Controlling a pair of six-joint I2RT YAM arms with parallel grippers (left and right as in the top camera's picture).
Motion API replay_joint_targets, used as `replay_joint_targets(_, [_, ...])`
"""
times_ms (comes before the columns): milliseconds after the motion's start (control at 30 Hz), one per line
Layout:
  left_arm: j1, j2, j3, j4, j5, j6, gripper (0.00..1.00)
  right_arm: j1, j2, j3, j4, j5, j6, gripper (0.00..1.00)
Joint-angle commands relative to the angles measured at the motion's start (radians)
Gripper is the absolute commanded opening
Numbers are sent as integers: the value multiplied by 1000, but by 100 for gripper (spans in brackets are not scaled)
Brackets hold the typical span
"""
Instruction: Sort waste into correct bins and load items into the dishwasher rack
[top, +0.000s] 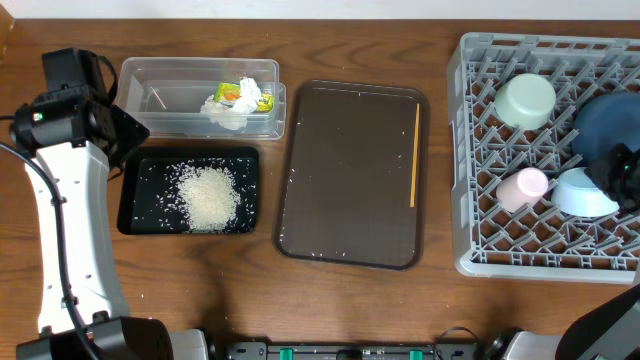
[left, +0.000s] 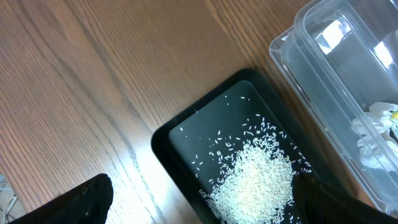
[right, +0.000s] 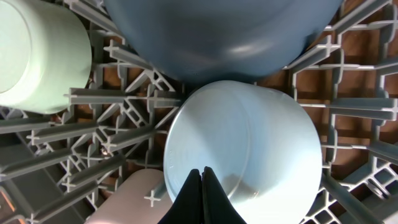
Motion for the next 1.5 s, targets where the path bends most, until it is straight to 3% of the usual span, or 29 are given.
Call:
replay_joint_targets(0, [4, 2, 3, -2, -5, -8, 94, 8, 8, 0, -17, -18, -24, 1])
replay_joint_targets(600, [4, 2, 3, -2, -5, -8, 94, 8, -50, 59, -216, 297, 128, 1])
replay_joint_targets(1000, [4, 2, 3, -2, -5, -8, 94, 9, -53, 58, -162, 154, 81, 1])
replay_joint_targets(1467, [4, 2, 3, -2, -5, -8, 94, 8, 32, 54, -159, 229, 100, 1])
